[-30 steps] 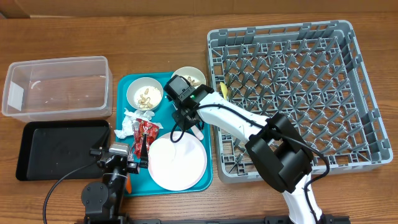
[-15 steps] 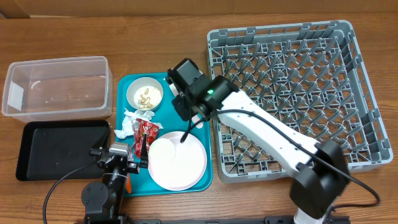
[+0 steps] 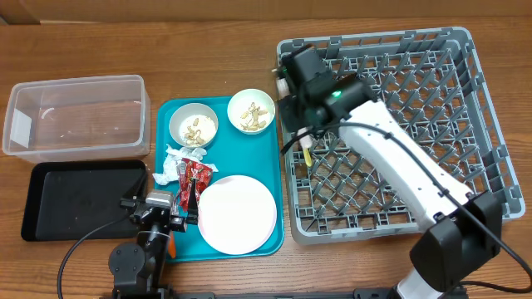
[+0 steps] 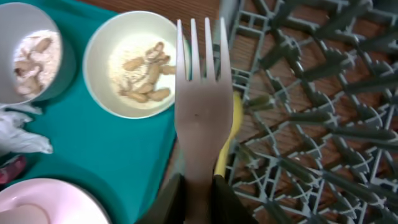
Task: Sort waste into correct bins and load items into the dishwasher rack
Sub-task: 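Carry the fork into the grey rack and release it, then retract the right arm and reach the left gripper to the white cup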
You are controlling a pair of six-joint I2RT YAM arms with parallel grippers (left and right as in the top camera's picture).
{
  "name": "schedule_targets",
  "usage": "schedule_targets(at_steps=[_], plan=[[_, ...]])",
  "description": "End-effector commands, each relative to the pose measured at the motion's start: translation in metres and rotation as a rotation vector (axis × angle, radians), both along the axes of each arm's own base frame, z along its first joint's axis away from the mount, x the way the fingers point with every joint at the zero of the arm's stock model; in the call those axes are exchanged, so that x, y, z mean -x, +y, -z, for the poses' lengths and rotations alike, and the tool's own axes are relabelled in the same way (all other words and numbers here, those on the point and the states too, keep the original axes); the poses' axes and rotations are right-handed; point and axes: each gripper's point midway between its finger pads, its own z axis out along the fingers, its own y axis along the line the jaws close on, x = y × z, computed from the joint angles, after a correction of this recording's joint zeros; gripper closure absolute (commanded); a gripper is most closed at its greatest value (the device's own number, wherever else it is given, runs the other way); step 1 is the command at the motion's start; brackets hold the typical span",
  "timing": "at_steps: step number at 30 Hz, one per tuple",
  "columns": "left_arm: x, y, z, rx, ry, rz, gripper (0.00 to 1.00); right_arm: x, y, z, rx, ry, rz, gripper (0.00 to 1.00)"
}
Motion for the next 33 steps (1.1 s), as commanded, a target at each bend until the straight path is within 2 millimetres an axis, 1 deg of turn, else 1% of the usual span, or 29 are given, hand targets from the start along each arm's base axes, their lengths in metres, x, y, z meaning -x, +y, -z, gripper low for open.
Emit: schedule_targets(at_steps=[1,6,7,8,9,10,13,15,18,21,24,26,28,30,32,33], plan=[[0.0,-0.003,0.0,-0.011,-0.009,0.016,0.0,0.003,-0.004,0.015,-0.055,0.055,0.012,0.85],[0.0,-0.003,0.0,-0.011,-0.009,0.016,0.0,0.008,-0.002,0.042,-0.043,0.075,0.003,0.84],[0.0,-0.003,0.0,-0.011,-0.009,0.016,0.0,0.009,-0.002,0.045,-0.038,0.076,0.004,0.74],[0.0,-0.003,0.0,-0.011,-0.009,0.016,0.0,0.009,-0.003,0.047,-0.034,0.075,0.007,0.61],[0.0,-0.003,0.0,-0.011,-0.009,0.016,0.0,0.008,-0.005,0.047,-0.028,0.071,0.01,0.53],[0.0,-0.003,0.0,-0.011,-0.009,0.016,0.0,0.006,-0.007,0.046,-0.015,0.06,0.019,0.49],[0.0,-0.003,0.0,-0.011,-0.009,0.016,0.0,0.004,-0.011,0.032,0.003,0.045,0.03,0.48],[0.0,-0.003,0.0,-0.011,-0.009,0.016,0.0,0.007,-0.012,0.012,-0.004,0.038,0.031,0.48],[0.0,-0.003,0.0,-0.011,-0.009,0.016,0.0,0.017,-0.007,-0.027,-0.06,0.016,0.045,0.46],[0.0,-0.003,0.0,-0.011,-0.009,0.016,0.0,0.036,0.003,-0.079,-0.189,-0.025,0.051,0.43],[0.0,-0.003,0.0,-0.011,-0.009,0.016,0.0,0.056,0.006,-0.128,-0.333,-0.078,0.057,0.37],[0.0,-0.003,0.0,-0.012,-0.012,0.017,0.0,0.071,0.0,-0.162,-0.408,-0.137,0.064,0.33],[0.0,-0.004,-0.007,-0.012,-0.037,0.024,0.0,0.087,-0.009,-0.193,-0.459,-0.213,0.054,0.28],[0.0,-0.005,-0.009,-0.012,-0.048,0.028,0.0,0.101,-0.018,-0.216,-0.5,-0.268,0.05,0.25],[0.001,-0.005,-0.003,-0.01,-0.022,0.028,0.0,0.115,-0.026,-0.234,-0.544,-0.302,0.062,0.2],[0.001,-0.009,0.0,0.006,-0.008,0.049,0.0,0.121,-0.03,-0.242,-0.564,-0.319,0.066,0.16]])
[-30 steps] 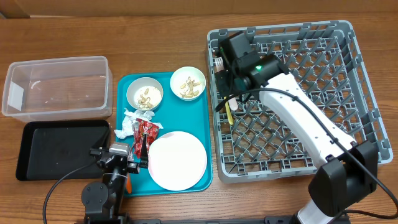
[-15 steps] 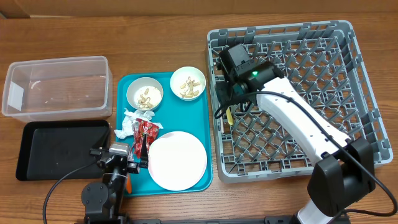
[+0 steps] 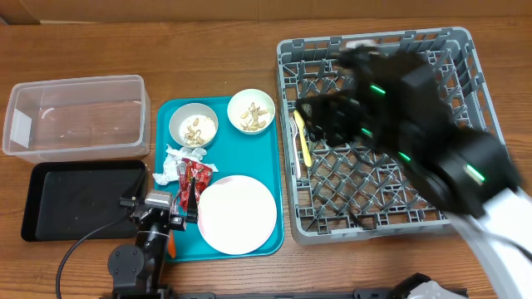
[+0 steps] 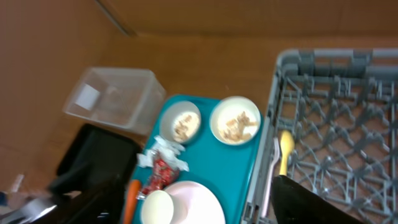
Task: Sort waste into correct bins and load items into the dishwasher rack
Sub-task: 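Retract the right arm and reach the left gripper to the white cup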
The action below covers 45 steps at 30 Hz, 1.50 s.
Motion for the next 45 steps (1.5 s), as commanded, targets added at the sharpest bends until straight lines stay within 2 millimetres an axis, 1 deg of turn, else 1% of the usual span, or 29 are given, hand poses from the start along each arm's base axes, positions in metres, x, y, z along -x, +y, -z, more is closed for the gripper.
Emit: schedule_targets(at_steps=[1,3,4,5,6,7,8,11,13,15,17,19,22,24,26,27,29,30,33,35,38,40,43,45], plan=[[0.003,-0.013,0.003,0.039,0.014,0.074,0.0,0.02,-0.008,-0.028,-0.088,-0.038,0.014,0.12],[0.008,-0.032,-0.002,0.099,0.009,0.183,0.0,0.031,-0.014,-0.039,-0.107,-0.069,0.013,0.0],[0.01,-0.039,-0.005,0.102,-0.002,0.227,0.0,0.034,-0.016,-0.042,-0.112,-0.077,0.013,0.0],[0.017,-0.053,-0.016,0.117,-0.038,0.323,0.0,0.038,-0.018,-0.046,-0.12,-0.09,0.012,0.0],[0.023,-0.064,-0.025,0.123,-0.065,0.394,0.0,0.04,-0.02,-0.048,-0.124,-0.097,0.012,0.0],[0.03,-0.072,-0.034,0.13,-0.088,0.453,0.0,0.042,-0.021,-0.051,-0.128,-0.105,0.011,0.0],[0.034,-0.075,-0.043,0.142,-0.095,0.477,0.0,0.044,-0.022,-0.052,-0.132,-0.111,0.011,0.0],[0.04,-0.073,-0.071,0.147,-0.115,0.461,0.0,0.046,-0.023,-0.054,-0.135,-0.115,0.011,0.0],[0.043,-0.065,-0.091,0.179,-0.094,0.402,0.0,0.046,-0.023,-0.054,-0.135,-0.115,0.011,0.0],[0.042,-0.05,-0.108,0.26,-0.013,0.292,0.0,0.044,-0.022,-0.052,-0.131,-0.109,0.012,0.0],[0.043,-0.044,-0.12,0.279,0.097,0.24,0.0,0.041,-0.021,-0.05,-0.127,-0.102,0.011,0.0],[0.04,-0.045,-0.13,0.276,0.206,0.231,0.0,0.04,-0.02,-0.048,-0.123,-0.096,0.012,0.0],[0.031,-0.052,-0.144,0.308,0.407,0.251,0.0,0.037,-0.018,-0.045,-0.119,-0.089,0.012,0.0],[0.022,-0.054,-0.15,0.326,0.559,0.249,0.0,0.036,-0.018,-0.044,-0.117,-0.086,0.012,0.0],[0.014,-0.055,-0.153,0.312,0.666,0.259,0.0,0.035,-0.017,-0.043,-0.115,-0.082,0.012,0.0],[0.007,-0.055,-0.155,0.308,0.737,0.256,0.0,0.035,-0.017,-0.042,-0.112,-0.077,0.013,0.0],[-0.006,-0.057,-0.158,0.354,0.803,0.252,0.0,0.035,-0.017,-0.04,-0.109,-0.072,0.012,0.0],[-0.012,-0.059,-0.158,0.399,0.842,0.251,0.0,0.036,-0.017,-0.04,-0.106,-0.068,0.013,0.0],[-0.023,-0.065,-0.141,0.478,0.968,0.254,0.0,0.036,-0.017,-0.039,-0.106,-0.067,0.013,0.0],[-0.024,-0.069,-0.125,0.512,1.064,0.258,0.0,0.036,-0.018,-0.038,-0.103,-0.063,0.013,0.0],[-0.013,-0.06,-0.091,0.473,1.235,0.145,0.07,0.038,-0.019,-0.035,-0.096,-0.051,0.013,0.0],[-0.001,-0.052,-0.074,0.408,1.321,0.054,0.16,0.039,-0.019,-0.033,-0.092,-0.044,0.014,0.0],[0.013,-0.039,-0.061,0.309,1.364,-0.109,0.16,0.039,-0.019,-0.032,-0.089,-0.04,0.013,0.0],[0.018,-0.038,-0.057,0.248,1.354,-0.167,0.15,0.039,-0.02,-0.031,-0.086,-0.034,0.014,0.0]])
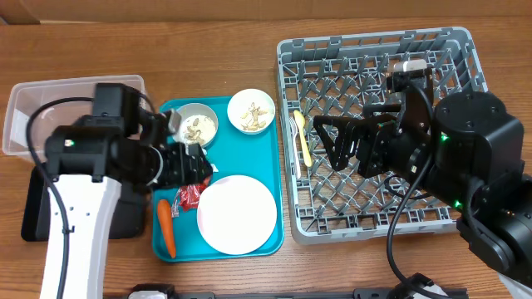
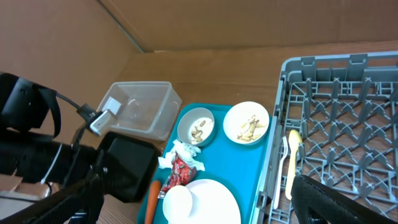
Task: Sort waste into correct bins and load items into the dishwasher rack
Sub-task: 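Retract the right arm and reach the left gripper to the white cup, then grasp and lift the white cup with the left gripper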
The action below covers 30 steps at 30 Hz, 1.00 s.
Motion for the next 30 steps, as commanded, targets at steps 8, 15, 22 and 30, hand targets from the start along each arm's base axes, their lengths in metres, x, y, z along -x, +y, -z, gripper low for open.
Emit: schedule_targets(at_steps=[8,15,22,30], plan=[[0.026,0.003,0.046,-0.364,0.042,-0.051,0.09,0.004,0.0,-0.002,-0.005,0.004,-0.005,0.0],[0.031,-0.009,0.091,-0.31,0.088,0.004,0.07,0.004,0.0,-0.002,-0.004,0.007,-0.005,0.0],[0.021,0.004,0.114,-0.374,0.058,-0.105,0.27,0.005,-0.001,0.001,0.003,0.019,-0.005,0.0],[0.025,0.011,0.147,-0.406,0.073,-0.153,0.37,0.007,-0.002,0.004,0.009,0.028,-0.005,0.0]])
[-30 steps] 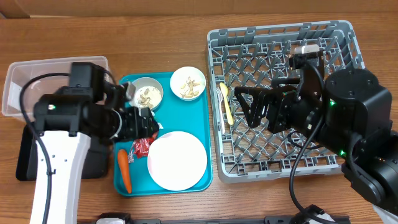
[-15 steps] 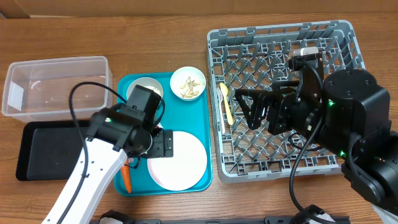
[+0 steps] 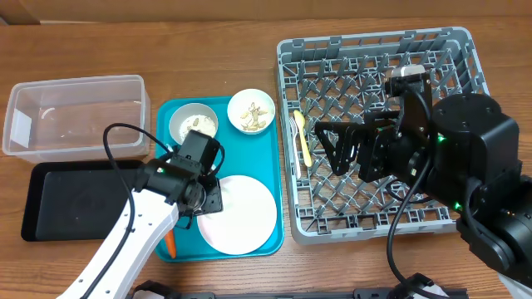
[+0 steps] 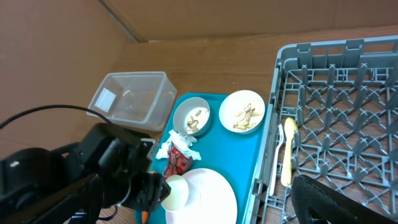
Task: Sort waste into correct bins and load items into the dishwasher rack
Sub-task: 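Grasp and lift the white cup with the left gripper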
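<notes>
My left gripper (image 3: 206, 198) is low over the teal tray (image 3: 241, 158), at the left edge of the white plate (image 3: 245, 216). There it touches a small cream cup (image 4: 179, 191); its jaws are hidden under the wrist. High over the grey rack (image 3: 374, 37), my right gripper (image 3: 332, 148) hangs open with nothing between its fingers (image 4: 329, 202). A yellow spoon (image 3: 306, 149) and a white fork (image 3: 297, 124) lie at the rack's left edge. Two bowls (image 3: 193, 124) (image 3: 251, 110) hold food scraps. A red wrapper (image 4: 177, 163) and a white tissue (image 4: 180, 144) lie beside the left arm.
A clear bin (image 3: 79, 80) stands at the far left with a black bin (image 3: 75, 199) in front of it. An orange carrot (image 3: 169, 243) pokes out under the left arm at the tray's front left corner.
My left gripper was over the wrapper on the tray's left side; now it is lower, at the cup on the plate's left edge. The arm covers most of the carrot. My right arm has barely moved.
My right gripper held the white fork at the rack's left edge while the left arm was folded at the table's front. Then the fork lay beside the spoon and the right gripper was open, high up. The left arm then stood over the tray, and now reaches the cup.
</notes>
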You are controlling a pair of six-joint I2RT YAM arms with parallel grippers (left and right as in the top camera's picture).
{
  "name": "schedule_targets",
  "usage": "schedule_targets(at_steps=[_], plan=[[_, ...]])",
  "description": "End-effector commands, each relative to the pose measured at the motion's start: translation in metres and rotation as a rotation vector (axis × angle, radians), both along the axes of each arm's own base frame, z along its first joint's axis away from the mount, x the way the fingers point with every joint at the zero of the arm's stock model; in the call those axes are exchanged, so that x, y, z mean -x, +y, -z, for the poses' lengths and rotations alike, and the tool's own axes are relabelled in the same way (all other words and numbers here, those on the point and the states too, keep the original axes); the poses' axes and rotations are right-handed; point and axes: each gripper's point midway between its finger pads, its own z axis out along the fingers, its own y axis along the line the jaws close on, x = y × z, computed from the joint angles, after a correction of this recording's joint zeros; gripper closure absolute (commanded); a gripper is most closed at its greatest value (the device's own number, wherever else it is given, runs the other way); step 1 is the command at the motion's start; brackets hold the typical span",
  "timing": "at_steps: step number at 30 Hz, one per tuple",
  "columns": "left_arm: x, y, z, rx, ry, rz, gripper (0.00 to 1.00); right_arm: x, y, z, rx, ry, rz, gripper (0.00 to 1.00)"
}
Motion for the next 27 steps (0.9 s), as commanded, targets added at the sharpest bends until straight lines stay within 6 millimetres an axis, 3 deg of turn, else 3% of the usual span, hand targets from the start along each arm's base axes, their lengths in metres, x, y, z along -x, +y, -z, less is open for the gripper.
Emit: schedule_targets(at_steps=[1,3,6,9,12,14,16,19,21,24,27], plan=[[0.009,0.004,0.017,-0.018,0.037,-0.033,0.36,0.002,0.001,-0.006,-0.014,-0.01,-0.005,0.0],[0.006,0.003,0.025,-0.012,0.027,-0.03,0.41,0.002,0.001,-0.005,-0.012,-0.007,-0.005,0.0],[0.003,0.001,0.033,-0.01,0.023,-0.03,0.61,0.002,0.001,-0.005,-0.013,-0.007,-0.005,0.0],[0.001,0.001,0.041,-0.013,0.028,-0.03,0.71,0.002,0.0,-0.005,-0.012,-0.006,-0.005,0.0],[-0.004,-0.002,0.045,-0.007,0.022,-0.03,0.95,0.001,-0.003,-0.003,0.001,-0.007,0.015,0.0],[-0.005,-0.008,0.042,0.023,0.021,-0.026,0.96,-0.004,-0.015,-0.007,-0.009,-0.015,0.099,0.0],[-0.011,-0.018,0.03,0.076,0.009,-0.01,0.96,-0.006,-0.039,-0.018,-0.045,-0.04,0.244,0.0],[-0.026,-0.034,-0.003,0.152,-0.042,0.039,0.96,-0.002,-0.063,-0.03,-0.082,-0.075,0.339,0.0],[-0.039,-0.044,-0.036,0.222,-0.092,0.076,0.96,0.003,-0.068,-0.034,-0.098,-0.083,0.341,0.0],[-0.06,-0.062,-0.101,0.389,-0.208,0.168,0.96,0.008,-0.071,-0.029,-0.081,-0.067,0.329,0.0],[-0.077,-0.071,-0.165,0.562,-0.349,0.248,0.96,0.017,-0.059,-0.021,-0.016,-0.065,0.202,0.0]])
